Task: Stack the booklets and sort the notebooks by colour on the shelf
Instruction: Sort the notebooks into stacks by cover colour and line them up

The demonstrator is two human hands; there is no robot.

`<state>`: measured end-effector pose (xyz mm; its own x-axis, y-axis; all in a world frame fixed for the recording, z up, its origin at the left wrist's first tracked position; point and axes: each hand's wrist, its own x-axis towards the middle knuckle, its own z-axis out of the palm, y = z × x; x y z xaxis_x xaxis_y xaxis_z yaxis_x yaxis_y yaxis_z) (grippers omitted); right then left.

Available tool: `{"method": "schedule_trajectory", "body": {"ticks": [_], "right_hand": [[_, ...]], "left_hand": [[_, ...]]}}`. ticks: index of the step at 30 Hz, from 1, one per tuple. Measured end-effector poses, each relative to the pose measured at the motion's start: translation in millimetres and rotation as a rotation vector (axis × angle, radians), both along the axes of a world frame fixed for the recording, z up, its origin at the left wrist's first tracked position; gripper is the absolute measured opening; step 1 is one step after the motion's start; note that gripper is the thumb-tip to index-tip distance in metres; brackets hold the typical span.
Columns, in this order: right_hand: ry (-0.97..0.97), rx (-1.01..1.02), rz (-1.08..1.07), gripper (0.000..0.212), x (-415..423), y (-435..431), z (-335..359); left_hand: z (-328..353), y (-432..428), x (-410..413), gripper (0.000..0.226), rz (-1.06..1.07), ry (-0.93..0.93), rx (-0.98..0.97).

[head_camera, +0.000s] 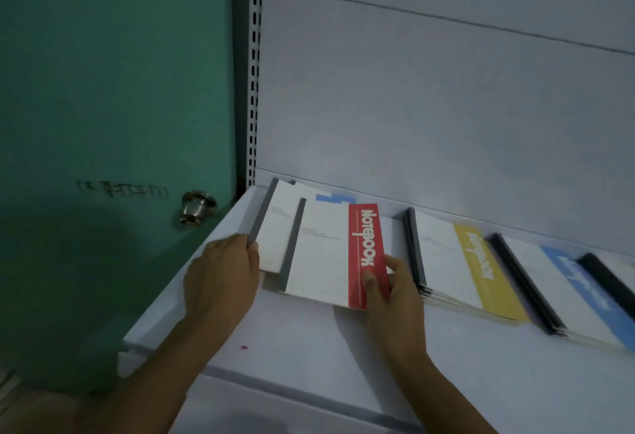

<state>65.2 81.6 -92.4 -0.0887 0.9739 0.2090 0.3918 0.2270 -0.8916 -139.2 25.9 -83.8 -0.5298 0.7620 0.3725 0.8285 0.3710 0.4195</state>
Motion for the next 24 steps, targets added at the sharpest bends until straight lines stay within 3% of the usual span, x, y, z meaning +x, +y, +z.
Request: {"method": "schedule_trajectory", "body": {"ticks": [4,10,12,18,24], "right_hand": [[0.147,-0.041,-0.010,0.020,33,-34,3],[0.407,-0.173,-0.075,0.016,86,-104,11],[0.439,-0.196,-0.084,0.014,101,-122,14],[0.443,-0.210,-0.066,0.013,118,-145,27],[0.425,-0.188,-0.152,0.014,110,-128,31]], "left_hand": [[4,-43,20,0.023,0.087,-0.062,0.113],[9,-95,67,0.018,0.072,-0.595,0.312],[10,-108,79,0.016,0.074,-0.696,0.332],[19,-116,94,0.016,0.079,-0.748,0.377],[27,-71,86,0.022,0.038,-0.770,0.371]]}}
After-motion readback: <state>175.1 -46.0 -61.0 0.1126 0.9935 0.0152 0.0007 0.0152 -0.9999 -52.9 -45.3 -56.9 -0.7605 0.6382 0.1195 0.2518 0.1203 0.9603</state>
